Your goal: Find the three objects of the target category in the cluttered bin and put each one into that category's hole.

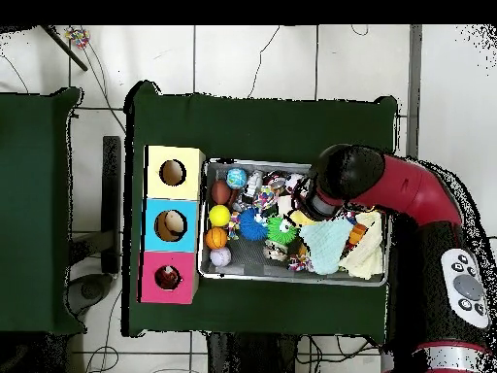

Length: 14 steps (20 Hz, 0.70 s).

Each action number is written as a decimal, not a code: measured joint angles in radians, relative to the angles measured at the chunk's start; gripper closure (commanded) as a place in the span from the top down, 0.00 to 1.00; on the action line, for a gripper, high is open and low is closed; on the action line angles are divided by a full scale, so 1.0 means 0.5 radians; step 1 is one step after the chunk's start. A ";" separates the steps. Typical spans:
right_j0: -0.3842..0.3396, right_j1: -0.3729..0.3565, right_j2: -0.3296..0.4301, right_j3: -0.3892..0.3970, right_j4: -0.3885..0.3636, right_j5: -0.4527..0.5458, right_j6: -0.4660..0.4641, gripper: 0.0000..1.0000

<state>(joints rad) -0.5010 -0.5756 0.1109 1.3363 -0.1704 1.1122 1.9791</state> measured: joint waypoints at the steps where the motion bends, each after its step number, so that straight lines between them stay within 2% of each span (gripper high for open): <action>1: 0.000 0.002 -0.001 0.000 -0.014 -0.022 0.000 0.00; 8: 0.011 0.078 -0.035 0.000 -0.146 -0.370 0.000 0.00; 11: 0.028 0.139 -0.093 0.001 -0.114 -0.560 0.022 0.00; 14: 0.045 0.178 -0.164 0.005 -0.033 -0.619 0.087 0.00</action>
<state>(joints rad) -0.4784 -0.4868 0.0288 1.3389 -0.1870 0.8025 2.0224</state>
